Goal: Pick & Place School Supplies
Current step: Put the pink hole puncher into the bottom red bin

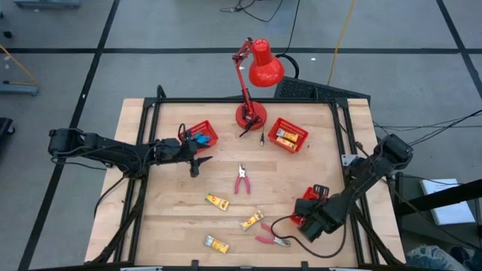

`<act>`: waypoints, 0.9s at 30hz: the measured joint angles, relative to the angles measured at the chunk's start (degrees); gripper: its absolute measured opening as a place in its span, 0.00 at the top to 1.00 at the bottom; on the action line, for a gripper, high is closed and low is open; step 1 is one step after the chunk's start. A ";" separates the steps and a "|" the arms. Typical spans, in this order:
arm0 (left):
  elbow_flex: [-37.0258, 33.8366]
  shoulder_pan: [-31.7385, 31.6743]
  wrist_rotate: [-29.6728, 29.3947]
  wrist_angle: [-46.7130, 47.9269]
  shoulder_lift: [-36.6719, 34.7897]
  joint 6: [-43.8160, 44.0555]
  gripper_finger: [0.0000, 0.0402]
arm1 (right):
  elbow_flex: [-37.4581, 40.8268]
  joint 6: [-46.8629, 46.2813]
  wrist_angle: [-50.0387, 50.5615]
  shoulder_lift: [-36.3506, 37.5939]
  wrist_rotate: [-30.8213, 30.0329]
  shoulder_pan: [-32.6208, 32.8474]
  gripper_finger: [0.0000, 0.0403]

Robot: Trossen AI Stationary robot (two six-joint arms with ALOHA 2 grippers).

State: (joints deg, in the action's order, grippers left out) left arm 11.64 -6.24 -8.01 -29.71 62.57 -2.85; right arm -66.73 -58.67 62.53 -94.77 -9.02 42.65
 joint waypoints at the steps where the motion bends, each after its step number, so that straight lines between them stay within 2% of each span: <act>1: 0.00 0.02 0.02 -0.02 0.02 -0.07 0.47 | 0.84 0.46 -1.32 -0.02 -0.08 -0.28 0.93; 7: 0.00 0.02 0.51 -0.02 0.02 -0.20 0.47 | 6.14 4.58 -10.16 0.12 -0.54 -3.01 0.93; 17: 0.00 0.00 0.59 -0.04 0.02 0.02 0.47 | 7.95 8.37 -12.22 0.03 -3.56 -6.63 0.93; 23: 0.00 0.02 0.61 0.38 0.02 -0.15 0.47 | 7.97 8.28 -13.53 0.03 -3.29 -6.86 0.78; 27: 0.00 0.02 0.61 0.70 0.00 -0.36 0.47 | 7.97 8.73 -14.50 0.03 -3.23 -6.86 0.72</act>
State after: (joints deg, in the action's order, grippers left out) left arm 11.64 -6.22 -7.40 -29.01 62.57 -3.21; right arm -58.76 -49.94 48.03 -94.74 -12.25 35.79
